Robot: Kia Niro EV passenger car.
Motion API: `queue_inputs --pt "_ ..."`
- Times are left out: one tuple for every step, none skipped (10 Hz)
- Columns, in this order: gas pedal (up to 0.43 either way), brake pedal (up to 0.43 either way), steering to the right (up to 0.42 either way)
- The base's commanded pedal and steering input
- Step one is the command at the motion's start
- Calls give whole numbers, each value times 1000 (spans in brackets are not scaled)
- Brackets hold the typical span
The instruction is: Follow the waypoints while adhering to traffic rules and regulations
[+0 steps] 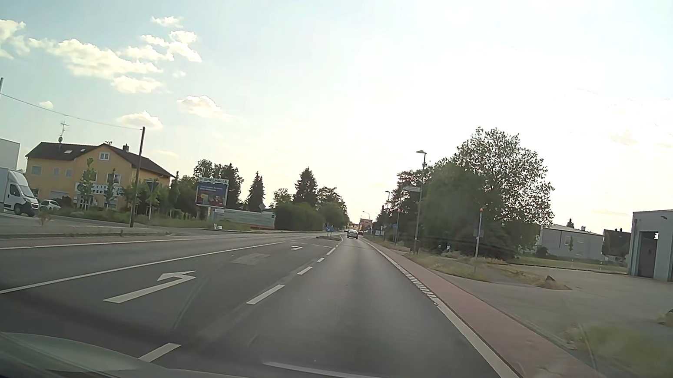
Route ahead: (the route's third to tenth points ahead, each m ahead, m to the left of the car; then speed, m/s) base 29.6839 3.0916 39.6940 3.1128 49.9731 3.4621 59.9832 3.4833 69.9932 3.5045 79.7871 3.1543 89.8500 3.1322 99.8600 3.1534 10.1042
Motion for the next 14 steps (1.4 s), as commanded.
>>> queue_inputs --pt "268 30 10" --pt "268 30 10" --pt "268 30 10" --pt "268 30 10" --pt "268 30 8" --pt "268 30 5" --pt "268 30 3" --pt "268 30 0" --pt "268 30 -2" --pt "268 30 -3" --pt "268 30 -3" --pt "268 30 -3" --pt "268 30 -3" --pt "268 30 -3"
